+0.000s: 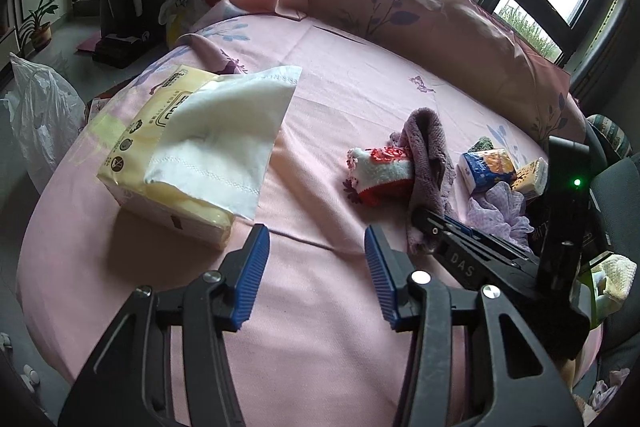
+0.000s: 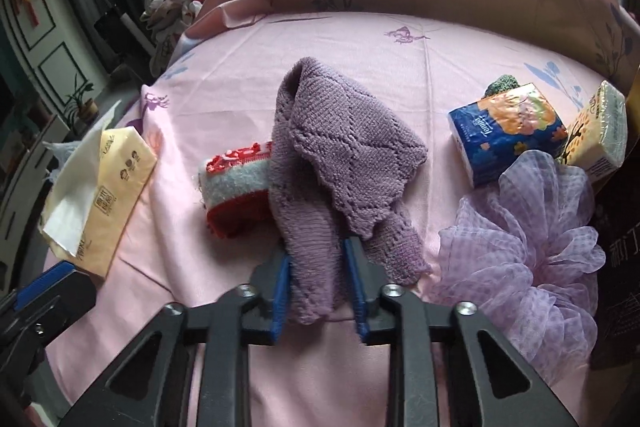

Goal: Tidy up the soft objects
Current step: 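Close the right gripper on the purple washcloth and lift it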

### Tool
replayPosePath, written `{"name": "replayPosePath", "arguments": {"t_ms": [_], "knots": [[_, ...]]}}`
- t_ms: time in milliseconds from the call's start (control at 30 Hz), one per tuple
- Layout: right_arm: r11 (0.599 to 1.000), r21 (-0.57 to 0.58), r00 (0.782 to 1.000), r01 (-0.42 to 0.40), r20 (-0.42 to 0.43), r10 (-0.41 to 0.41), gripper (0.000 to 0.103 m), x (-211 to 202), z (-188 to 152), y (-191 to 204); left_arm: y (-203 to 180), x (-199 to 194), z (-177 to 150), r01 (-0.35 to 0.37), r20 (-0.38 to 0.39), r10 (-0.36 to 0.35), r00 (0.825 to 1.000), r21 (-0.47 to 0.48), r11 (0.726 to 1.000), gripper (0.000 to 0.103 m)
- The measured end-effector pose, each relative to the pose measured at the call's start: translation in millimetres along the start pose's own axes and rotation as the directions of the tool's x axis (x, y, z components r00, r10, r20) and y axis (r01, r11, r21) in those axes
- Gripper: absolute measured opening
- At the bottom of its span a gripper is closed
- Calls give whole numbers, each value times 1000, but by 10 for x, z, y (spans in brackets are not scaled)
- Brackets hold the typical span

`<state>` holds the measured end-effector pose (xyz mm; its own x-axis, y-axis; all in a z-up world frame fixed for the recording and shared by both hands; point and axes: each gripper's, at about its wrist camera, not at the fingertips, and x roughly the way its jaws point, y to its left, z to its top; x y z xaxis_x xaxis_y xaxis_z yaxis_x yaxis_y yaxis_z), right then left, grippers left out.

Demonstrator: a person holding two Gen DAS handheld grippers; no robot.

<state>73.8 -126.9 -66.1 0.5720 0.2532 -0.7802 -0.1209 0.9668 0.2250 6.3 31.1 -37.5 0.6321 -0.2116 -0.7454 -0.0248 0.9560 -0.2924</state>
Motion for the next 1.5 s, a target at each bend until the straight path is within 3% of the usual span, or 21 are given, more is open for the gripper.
{"name": "replayPosePath", "arguments": {"t_ms": [133, 233, 333, 433, 567, 600, 667, 767, 867, 1000, 1133, 1267, 1333, 1367, 1400, 1467, 1500], "knots": [[998, 36, 998, -60, 7, 60, 8, -163, -22, -26, 99, -10, 26, 0, -2, 0, 1000, -32, 999, 48], [984, 42, 985, -170, 46, 168, 8, -464, -95, 34, 158, -19, 49, -3, -1, 3, 1000, -56, 998, 48], [958, 39, 958, -284, 62, 281, 8, -768, -210, 112, 186, -10, 76, 23, -17, -25, 1000, -73, 997, 48], [938, -2, 935, -346, 77, 345, 8, -1033, -289, 223, 177, -14, 83, 25, -24, -27, 999, -67, 997, 48], [867, 41, 868, -496, 58, 493, 8, -1162, -331, 226, 170, -13, 84, 29, -31, -32, 999, -79, 996, 48], [862, 50, 863, -505, 48, 503, 8, -1139, -335, 223, 165, -3, 82, 32, -37, -35, 999, -79, 996, 48], [868, 92, 873, -488, 21, 488, 8, -1039, -344, 182, 139, 29, 72, 33, -58, -37, 998, -66, 997, 48], [858, 163, 867, -486, -29, 497, 8, -827, -355, 77, 77, 95, 34, 28, -96, -31, 995, -34, 999, 50], [913, 192, 923, -360, -66, 378, 8, -641, -356, -8, -1, 183, -14, 33, -136, -33, 990, 0, 999, 50], [933, 231, 941, -276, -131, 311, 8, -424, -365, -121, -89, 255, -57, 61, -166, -54, 985, 34, 998, 50], [966, 191, 961, -176, -178, 211, 8, -357, -366, -143, -108, 278, -69, 60, -170, -51, 984, 46, 997, 50], [984, 81, 971, -159, -165, 171, 9, -574, -334, -106, -108, 306, -73, 68, -185, -61, 981, 28, 997, 50], [989, 39, 982, -144, -116, 148, 19, -772, -310, -119, -151, 338, -71, 82, -192, -74, 979, 35, 996, 50], [990, 31, 985, -141, -92, 143, 37, -848, -280, -126, -165, 357, -67, 88, -199, -78, 977, 38, 995, 50], [990, 25, 988, -137, -72, 139, 61, -903, -241, -134, -180, 381, -64, 92, -206, -83, 975, 38, 995, 50], [992, 9, 991, -129, -42, 129, 82, -948, -122, -130, -209, 429, -49, 100, -218, -90, 972, 36, 994, 49], [993, -1, 992, -120, -33, 120, 83, -946, -49, -116, -221, 447, -42, 106, -220, -97, 971, 33, 994, 49]]}}
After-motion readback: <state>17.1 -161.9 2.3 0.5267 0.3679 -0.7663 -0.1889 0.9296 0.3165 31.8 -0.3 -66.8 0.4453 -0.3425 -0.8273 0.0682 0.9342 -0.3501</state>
